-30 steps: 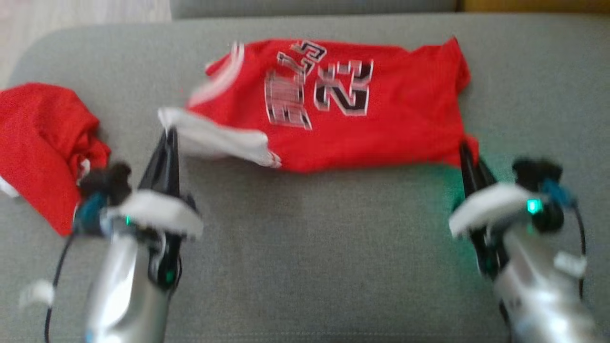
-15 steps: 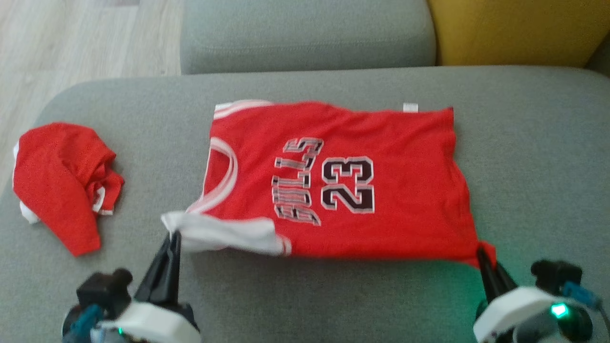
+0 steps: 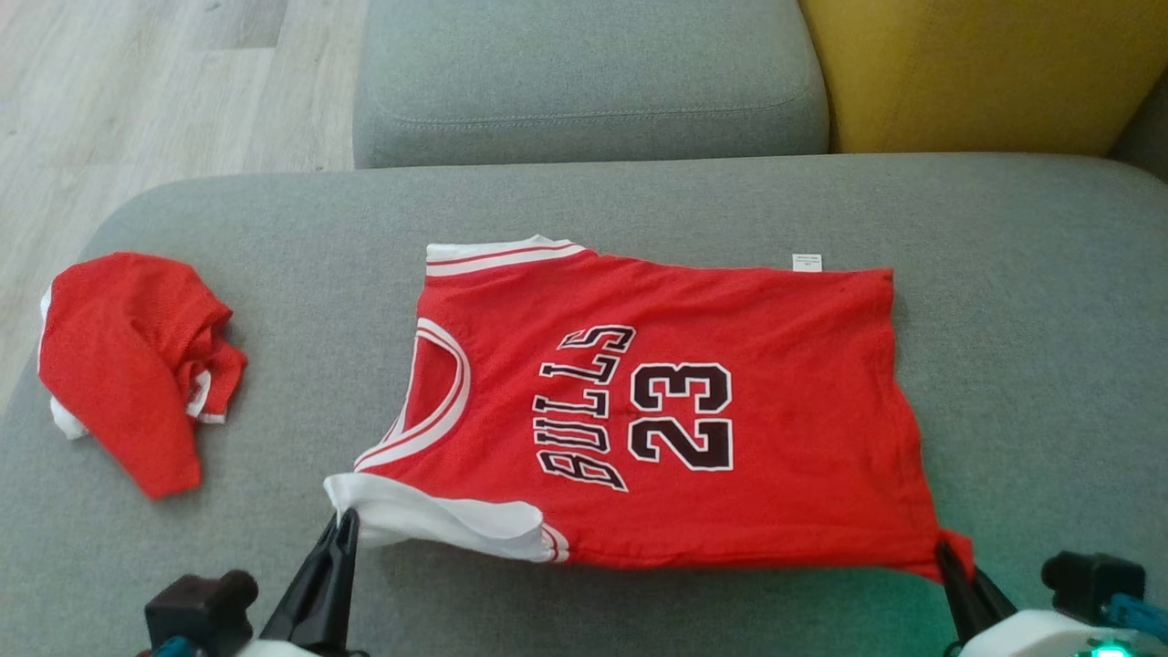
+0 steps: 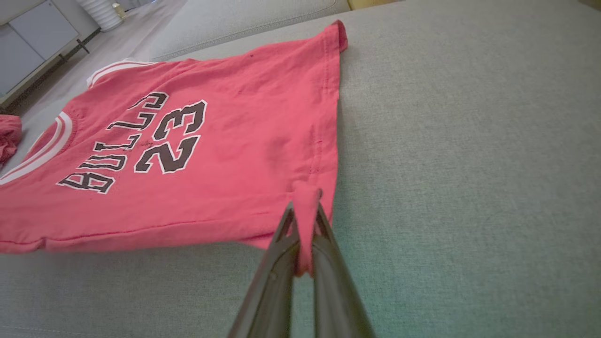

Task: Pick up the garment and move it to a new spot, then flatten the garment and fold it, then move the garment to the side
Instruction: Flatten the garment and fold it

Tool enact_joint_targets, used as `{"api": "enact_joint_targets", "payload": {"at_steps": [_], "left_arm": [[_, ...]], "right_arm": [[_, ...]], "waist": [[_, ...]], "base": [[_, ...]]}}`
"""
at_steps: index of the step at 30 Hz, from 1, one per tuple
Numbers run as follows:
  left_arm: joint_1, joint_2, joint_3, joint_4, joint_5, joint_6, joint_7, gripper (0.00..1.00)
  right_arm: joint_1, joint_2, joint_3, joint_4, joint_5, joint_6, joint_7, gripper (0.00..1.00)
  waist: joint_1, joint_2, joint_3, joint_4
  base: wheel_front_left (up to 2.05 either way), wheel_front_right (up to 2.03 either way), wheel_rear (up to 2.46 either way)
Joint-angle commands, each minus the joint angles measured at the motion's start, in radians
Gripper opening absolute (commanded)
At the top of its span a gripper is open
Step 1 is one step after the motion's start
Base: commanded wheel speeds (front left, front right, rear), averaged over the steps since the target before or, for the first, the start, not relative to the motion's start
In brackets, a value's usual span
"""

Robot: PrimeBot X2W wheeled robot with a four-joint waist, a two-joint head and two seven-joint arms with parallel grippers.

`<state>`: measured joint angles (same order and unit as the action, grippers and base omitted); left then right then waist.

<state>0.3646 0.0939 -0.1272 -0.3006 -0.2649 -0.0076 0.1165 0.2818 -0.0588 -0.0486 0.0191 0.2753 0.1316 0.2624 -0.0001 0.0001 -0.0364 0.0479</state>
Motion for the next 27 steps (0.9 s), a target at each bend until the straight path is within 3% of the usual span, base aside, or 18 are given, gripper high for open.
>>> {"api": "enact_joint_targets", "payload": {"at_steps": [1,8,17,27], "left_arm": [[-0.045,0.003,0.026,-0.045,-0.005,0.004,0.003,0.00],[-0.151,0.020,0.033,0.044,-0.031,-0.027,-0.004,0.00],[-0.433,0.048,0.034,0.338,-0.105,-0.088,-0.009,0.00],[-0.646,0.076,-0.052,0.643,-0.136,-0.118,-0.061,0.00]], "right_arm": [[-0.029,-0.010,0.012,-0.046,-0.004,-0.001,0.005,0.00],[-0.079,-0.002,-0.014,-0.008,0.000,-0.001,0.050,0.00],[-0.272,-0.020,0.001,0.114,-0.012,-0.001,0.075,0.00],[-0.448,-0.053,0.072,0.287,-0.017,-0.001,0.028,0.00]], "waist": [[0.0001,-0.0001,0.001,0.001],[0.0001,-0.0001,0.018,0.009],[0.0001,-0.0001,0.082,0.003],[0.0001,-0.0001,0.148,-0.005]], "base": [[0.00,0.00,0.00],[0.00,0.00,0.00],[0.00,0.00,0.00],[0.00,0.00,0.00]]}}
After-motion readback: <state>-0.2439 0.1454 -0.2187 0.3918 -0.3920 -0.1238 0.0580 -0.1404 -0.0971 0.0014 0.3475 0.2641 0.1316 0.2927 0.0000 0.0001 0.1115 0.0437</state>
